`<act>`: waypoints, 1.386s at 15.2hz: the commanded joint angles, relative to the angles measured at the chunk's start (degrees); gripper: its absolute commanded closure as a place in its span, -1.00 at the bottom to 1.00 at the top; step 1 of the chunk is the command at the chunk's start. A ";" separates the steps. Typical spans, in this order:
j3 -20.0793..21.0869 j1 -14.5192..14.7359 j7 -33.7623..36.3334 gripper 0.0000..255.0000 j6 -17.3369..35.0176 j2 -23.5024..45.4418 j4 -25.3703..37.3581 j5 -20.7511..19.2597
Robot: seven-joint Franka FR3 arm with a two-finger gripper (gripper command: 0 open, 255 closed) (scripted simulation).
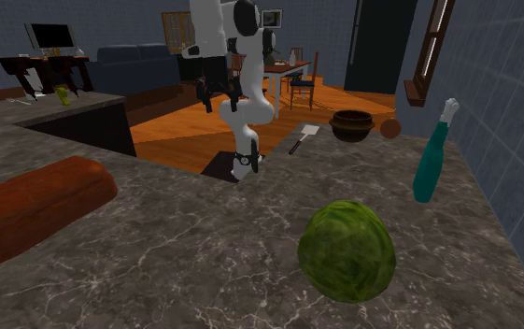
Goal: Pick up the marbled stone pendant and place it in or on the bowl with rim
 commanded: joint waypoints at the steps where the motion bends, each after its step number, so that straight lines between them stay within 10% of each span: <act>1: 0.00 0.00 0.00 -1.00 0.00 0.00 0.00 0.00; 14: 29.46 -15.64 76.59 -1.00 3.87 21.39 15.20 5.95; 21: 30.60 -15.76 78.54 -1.00 8.53 22.68 11.65 5.95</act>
